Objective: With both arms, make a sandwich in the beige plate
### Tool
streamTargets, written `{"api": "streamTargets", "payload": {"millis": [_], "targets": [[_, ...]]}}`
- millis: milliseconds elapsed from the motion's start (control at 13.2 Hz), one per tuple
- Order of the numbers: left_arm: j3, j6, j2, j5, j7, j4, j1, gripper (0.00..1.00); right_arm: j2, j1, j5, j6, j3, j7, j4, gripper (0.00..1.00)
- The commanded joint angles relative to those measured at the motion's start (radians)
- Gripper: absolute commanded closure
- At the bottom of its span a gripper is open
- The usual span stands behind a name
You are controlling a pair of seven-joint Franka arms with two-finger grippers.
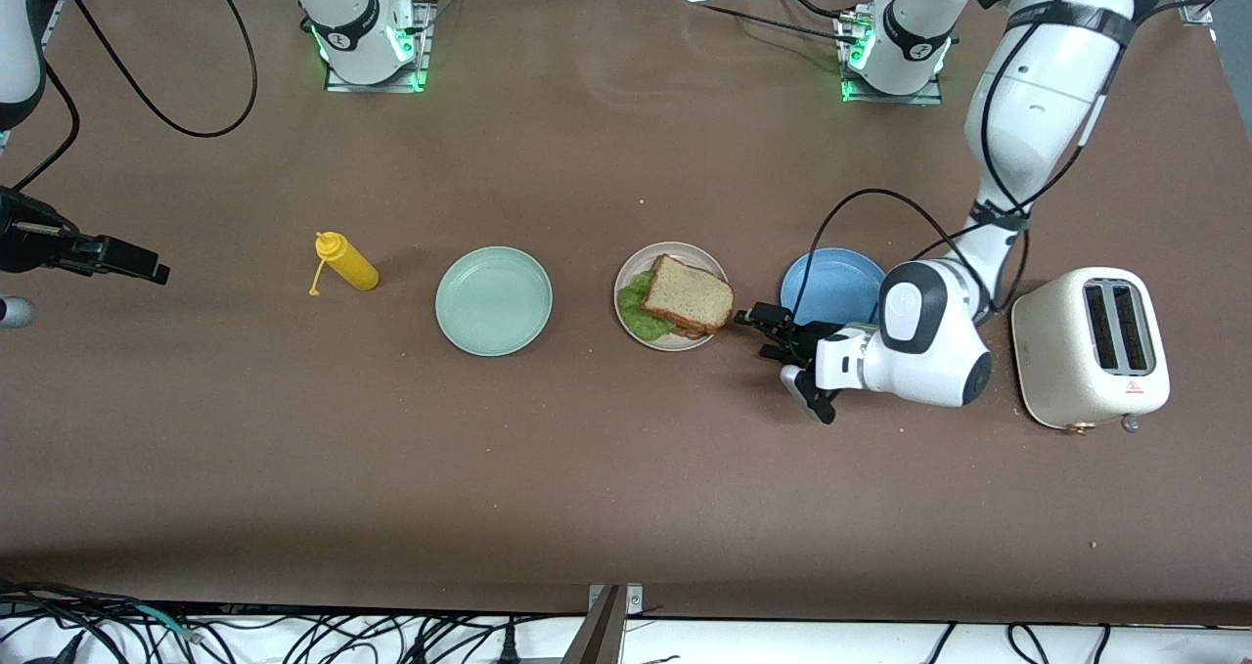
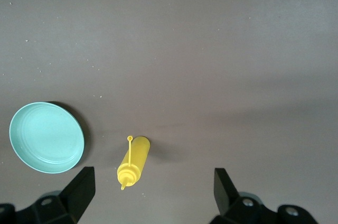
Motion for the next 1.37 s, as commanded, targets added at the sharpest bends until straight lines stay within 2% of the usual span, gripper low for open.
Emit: {"api": "streamTargets", "payload": {"millis": [0,304,456,608,684,759,835,987,1139,1291], "targets": [[0.008,-0.026,-0.161,0.248,-0.218,-0.029,-0.004,0.00,-0.031,-0.005,-0.013,-0.001,0.002,-0.017,-0.027,0.01],[0.009,-0.136,-0.306,0.506,-0.458,-0.021,-0.002,0.00,-0.031,-0.004,-0.013,-0.001,0.002,-0.013,-0.026,0.00],[0.020,-0.196,-0.382,0.574,-0.564,-0.017,0.013,0.00,-0.031,-0.002,-0.016,0.001,0.002,-0.008,-0.026,0.00],[0.087,-0.227,-0.473,0.634,-0.630,-0.017,-0.011,0.00,-0.032,-0.001,-0.051,-0.001,0.005,-0.006,-0.026,0.00],[0.138,-0.239,-0.523,0.637,-0.650,-0.017,-0.049,0.00,-0.032,0.002,-0.068,-0.001,0.007,-0.003,-0.026,0.00],[0.220,-0.239,-0.565,0.637,-0.676,-0.017,-0.101,0.00,-0.034,0.004,-0.084,-0.001,0.008,-0.003,-0.026,0.00],[0.250,-0.237,-0.599,0.617,-0.682,-0.017,-0.103,0.00,-0.034,0.006,-0.108,-0.001,0.011,-0.003,-0.026,0.00],[0.229,-0.241,-0.639,0.609,-0.678,-0.017,-0.028,0.00,-0.035,0.007,-0.128,-0.013,0.013,0.000,-0.027,0.00],[0.166,-0.277,-0.676,0.614,-0.684,-0.026,0.041,0.00,-0.043,0.007,-0.133,-0.018,0.013,0.032,-0.037,0.00],[0.160,-0.343,-0.679,0.611,-0.728,-0.017,0.047,0.00,-0.051,0.018,-0.165,-0.013,0.025,0.040,-0.049,0.00]]}}
